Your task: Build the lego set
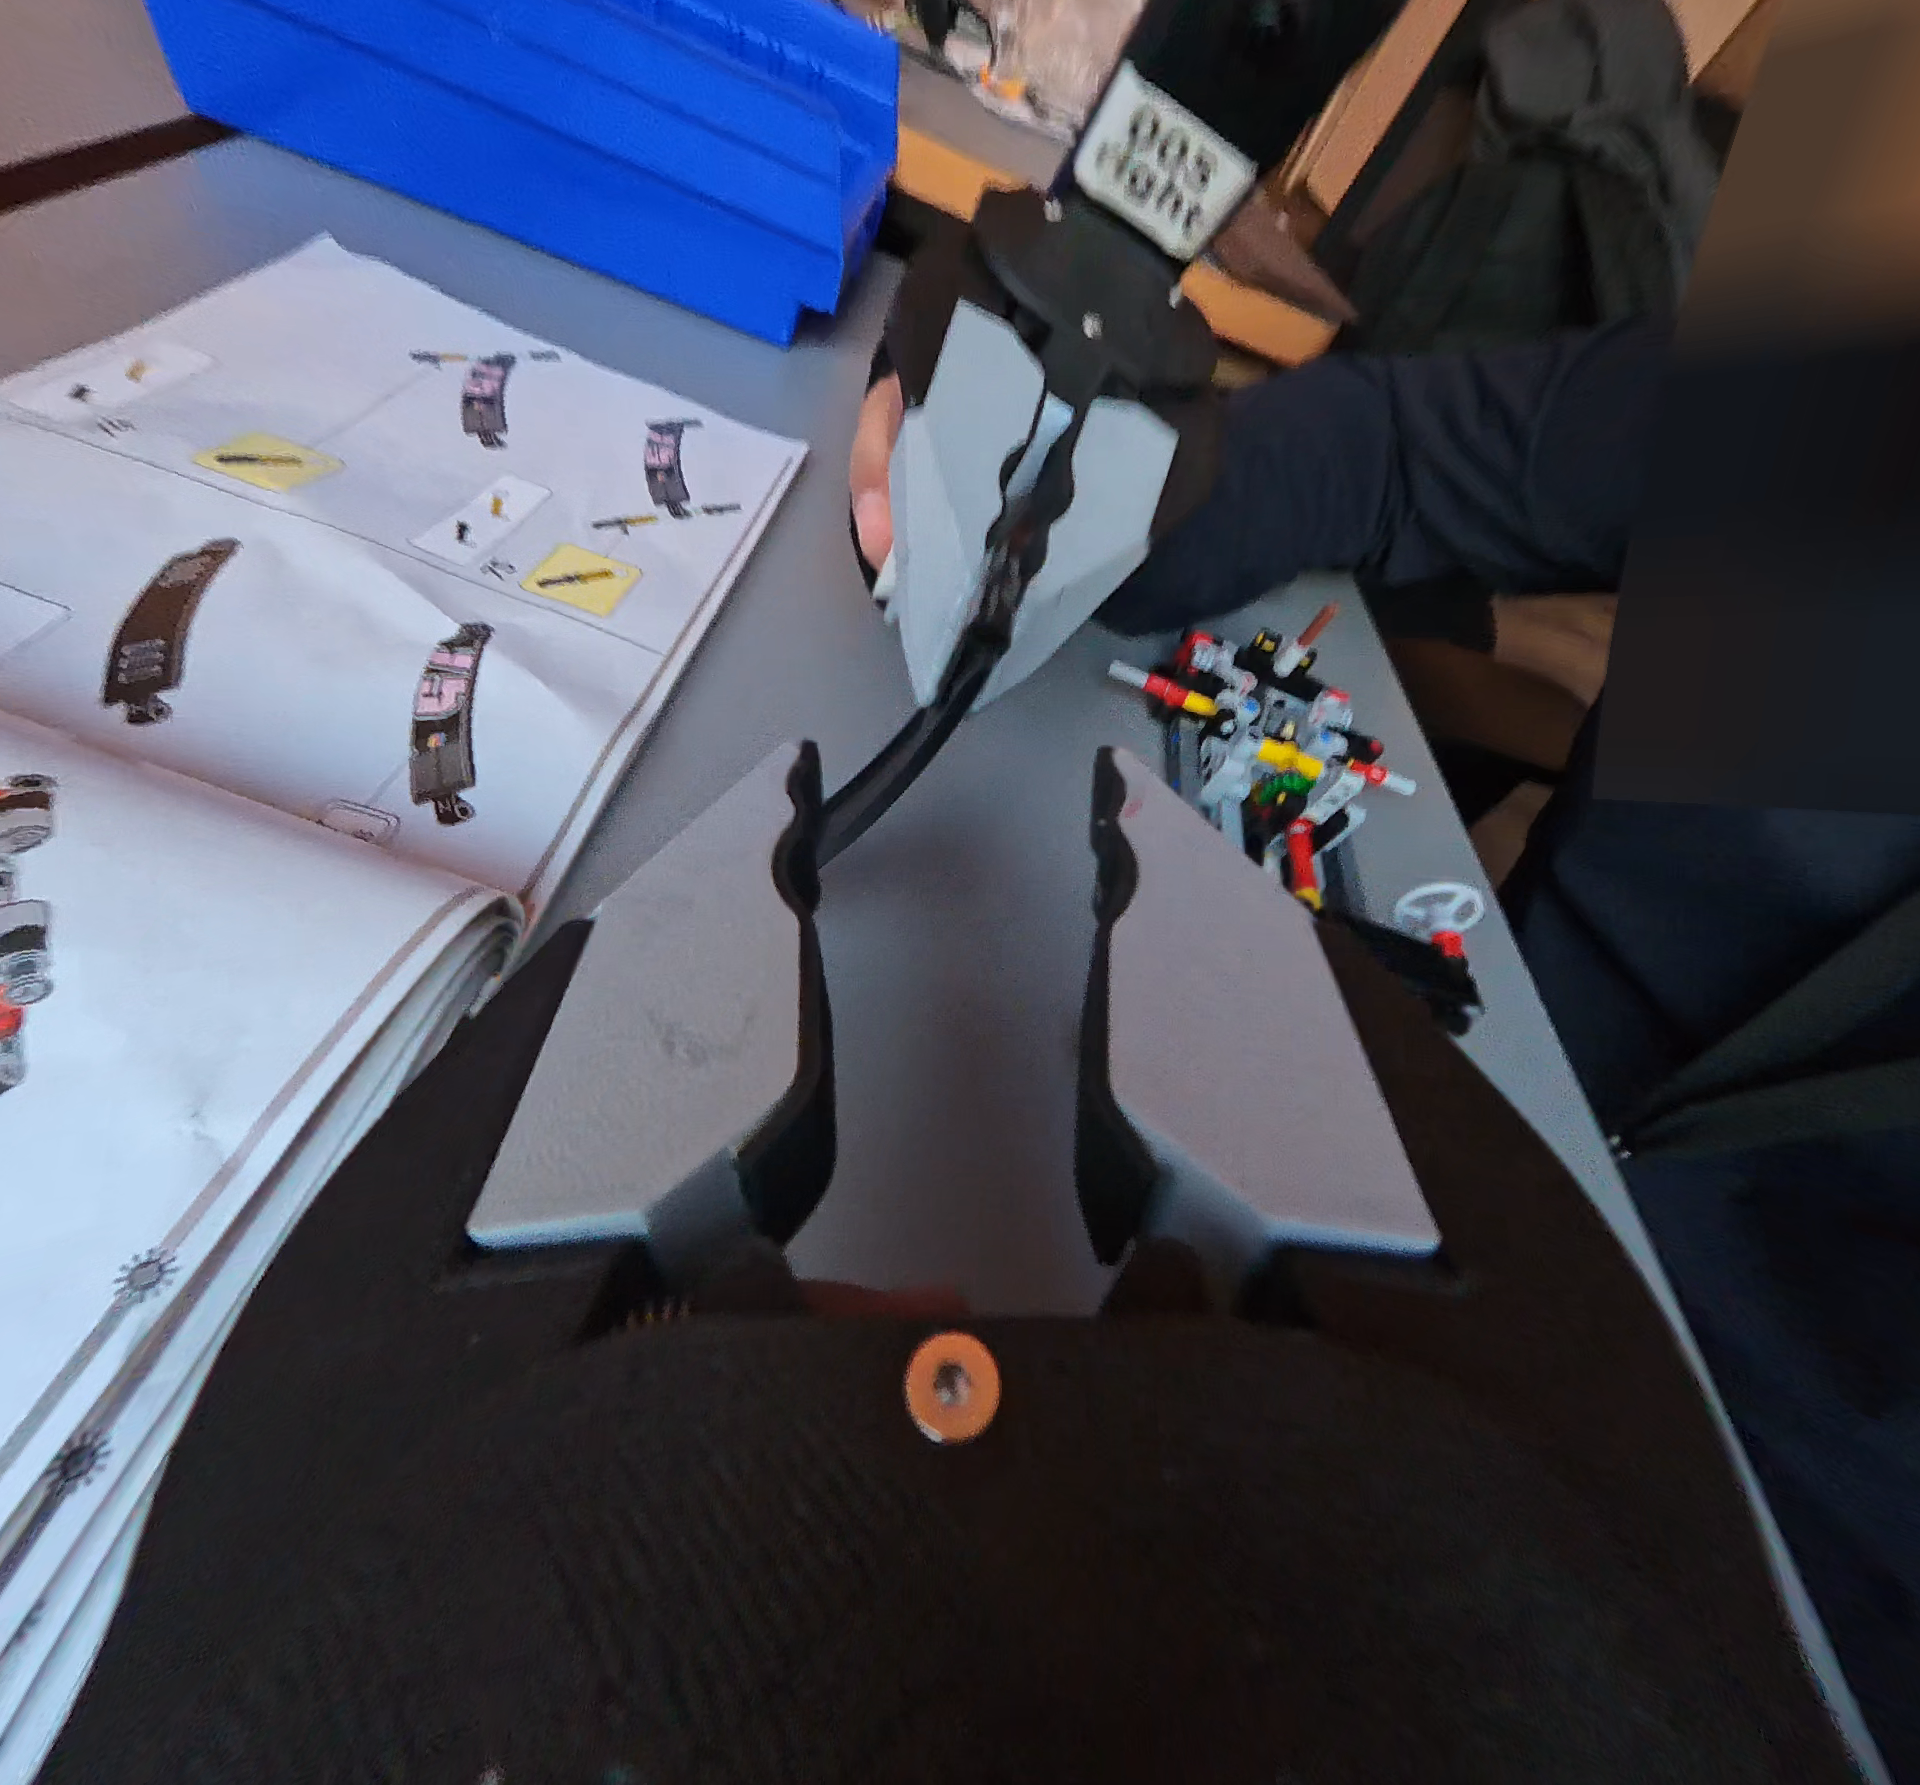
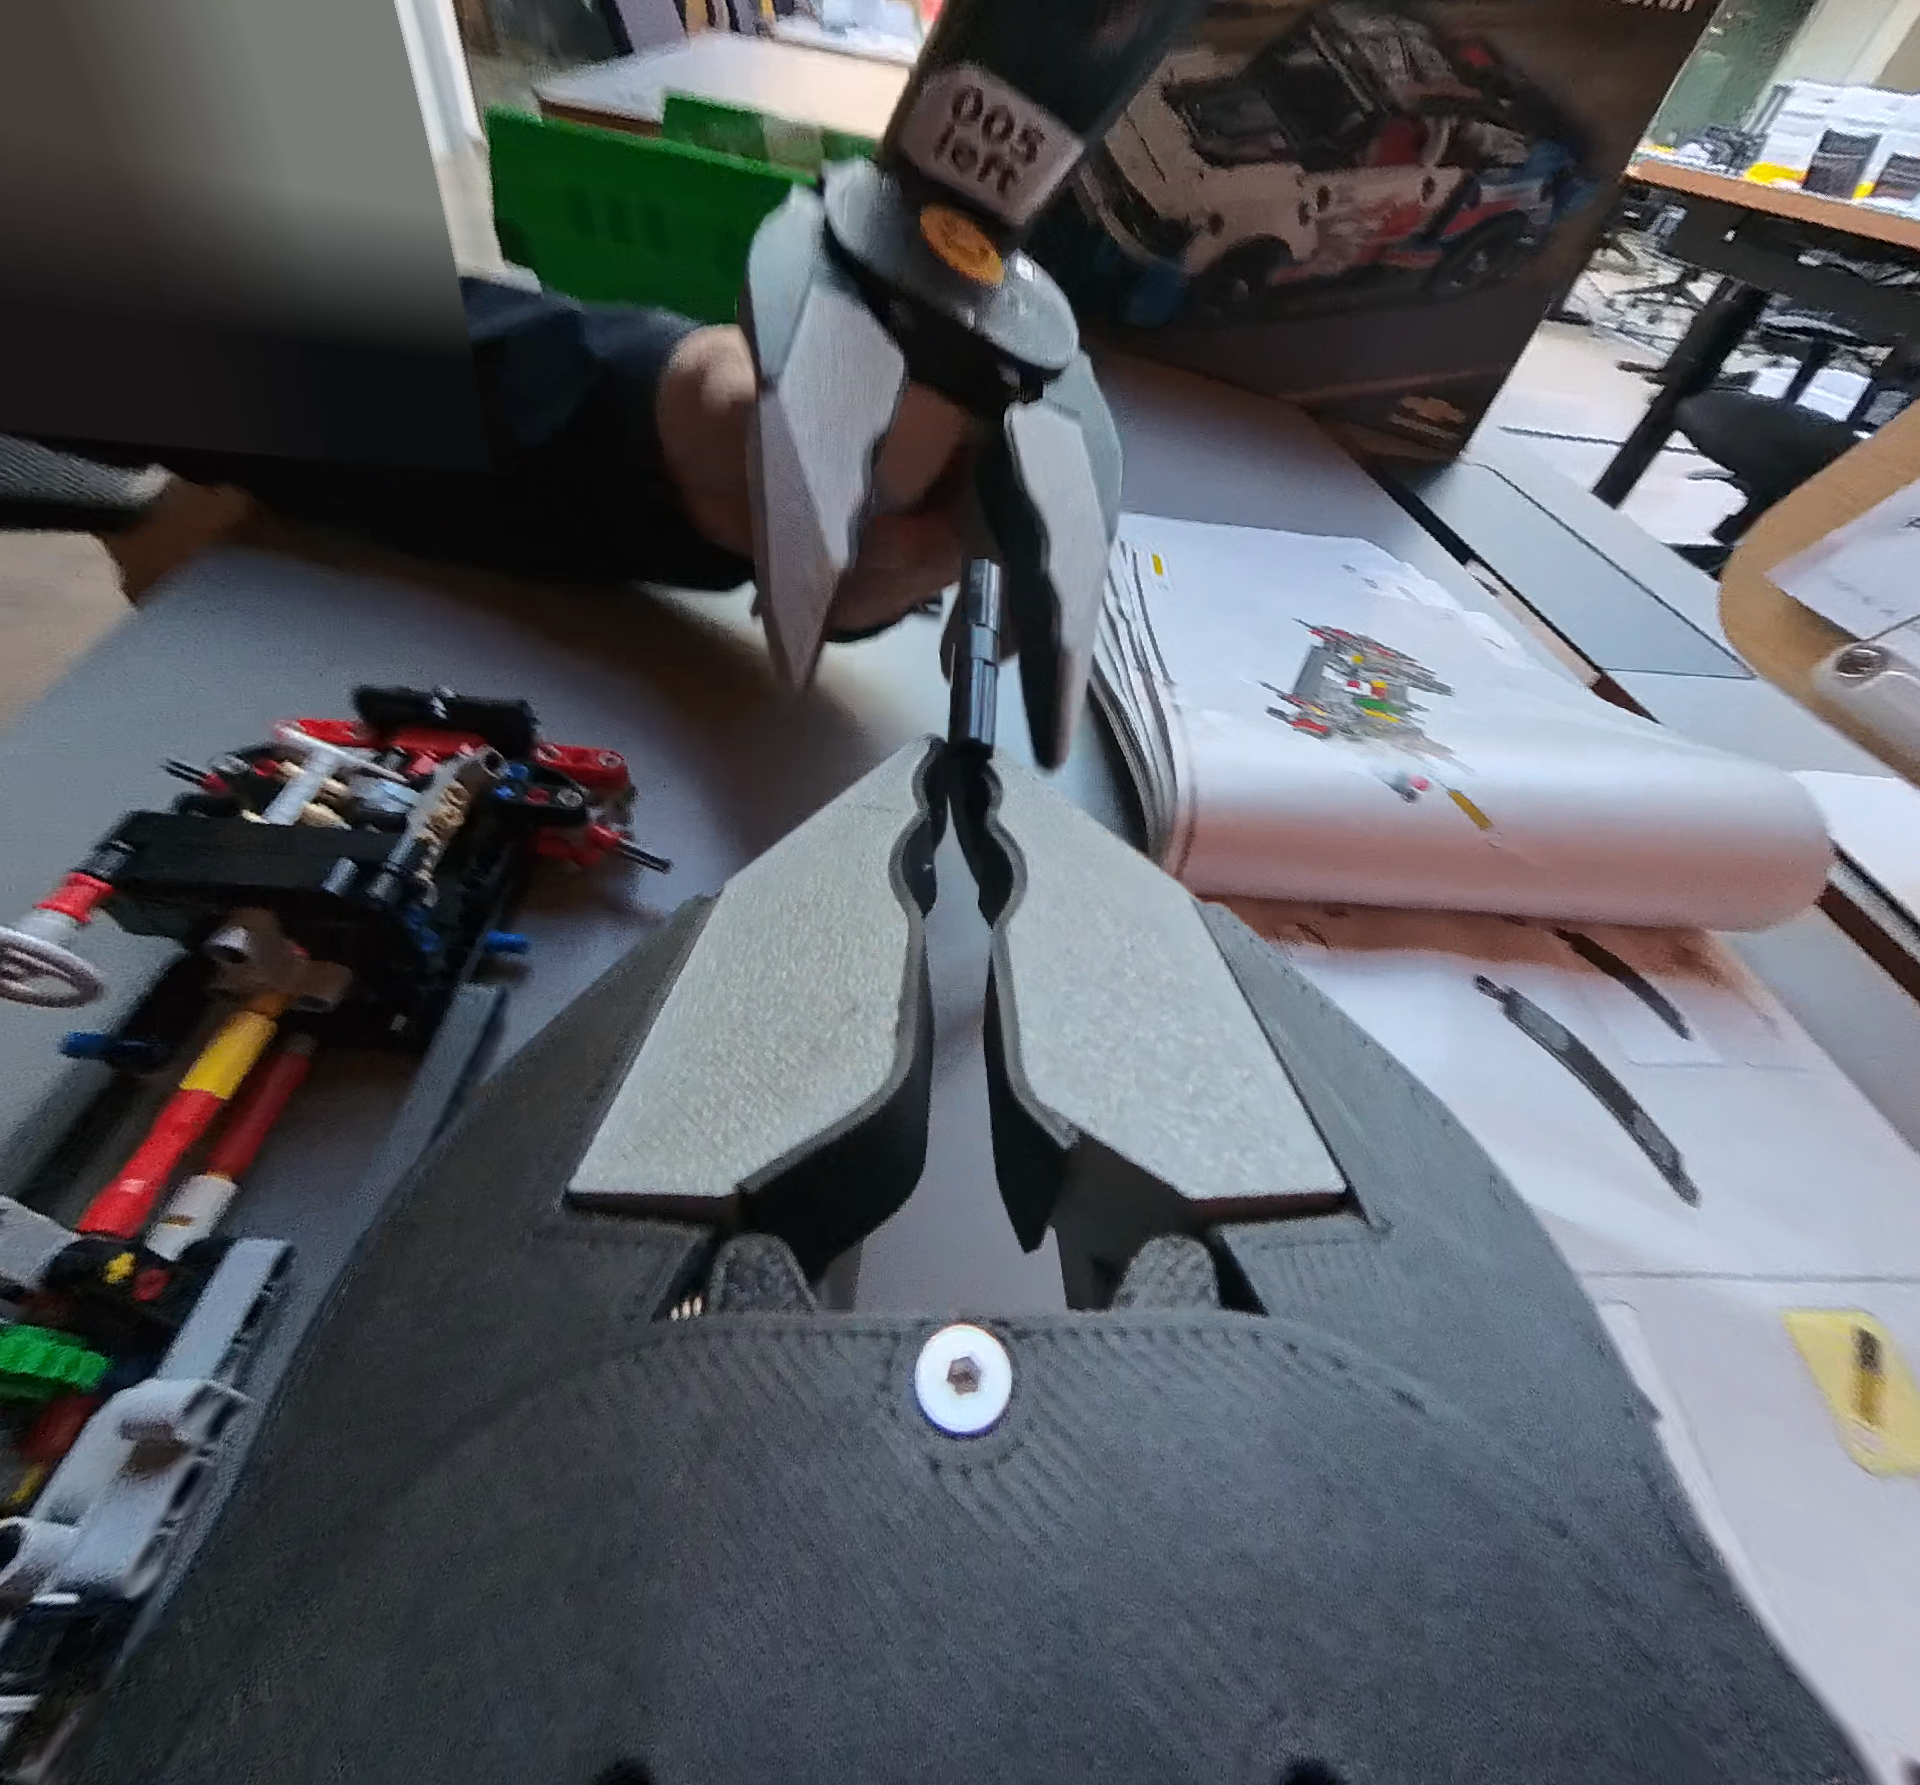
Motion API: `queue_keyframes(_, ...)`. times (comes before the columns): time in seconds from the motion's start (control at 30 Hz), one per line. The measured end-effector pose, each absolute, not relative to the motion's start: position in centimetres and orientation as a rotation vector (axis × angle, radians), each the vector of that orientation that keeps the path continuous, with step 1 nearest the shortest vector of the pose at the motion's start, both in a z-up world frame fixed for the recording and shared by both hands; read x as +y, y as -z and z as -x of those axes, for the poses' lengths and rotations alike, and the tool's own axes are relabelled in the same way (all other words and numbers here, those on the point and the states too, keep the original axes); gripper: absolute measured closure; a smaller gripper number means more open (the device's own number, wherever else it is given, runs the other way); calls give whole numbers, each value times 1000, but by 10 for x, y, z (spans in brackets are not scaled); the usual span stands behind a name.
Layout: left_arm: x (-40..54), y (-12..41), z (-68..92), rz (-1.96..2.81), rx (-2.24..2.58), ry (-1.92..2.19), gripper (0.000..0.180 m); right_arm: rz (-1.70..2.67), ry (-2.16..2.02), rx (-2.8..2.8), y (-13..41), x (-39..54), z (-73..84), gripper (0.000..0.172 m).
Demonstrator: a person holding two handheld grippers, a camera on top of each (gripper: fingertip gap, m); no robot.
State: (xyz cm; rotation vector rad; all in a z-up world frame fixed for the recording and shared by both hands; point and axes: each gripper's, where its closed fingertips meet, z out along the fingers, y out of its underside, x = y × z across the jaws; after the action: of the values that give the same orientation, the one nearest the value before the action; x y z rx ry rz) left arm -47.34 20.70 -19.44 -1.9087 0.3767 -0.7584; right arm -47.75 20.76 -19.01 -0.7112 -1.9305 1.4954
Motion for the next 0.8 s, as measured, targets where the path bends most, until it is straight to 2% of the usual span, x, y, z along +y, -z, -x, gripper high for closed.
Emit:
queue_keyframes(0.07,209,206,467,1956,415,715,142,734,-1604,-1900,182,205,475,172)
queue_keyframes(0.17,211,205,460,1935,444,693,177,752,-1763,-1883,175,201,470,172)
queue_keyframes(0.53,203,204,459,1992,384,809,180,816,-1801,-1898,179,215,473,161)
queue_keyframes(0.73,191,206,444,1986,338,1122,180,821,-1882,-1878,174,218,471,135)
queue_keyframes(0.8,189,210,443,2005,346,1145,180,775,-1930,-1890,170,217,466,132)
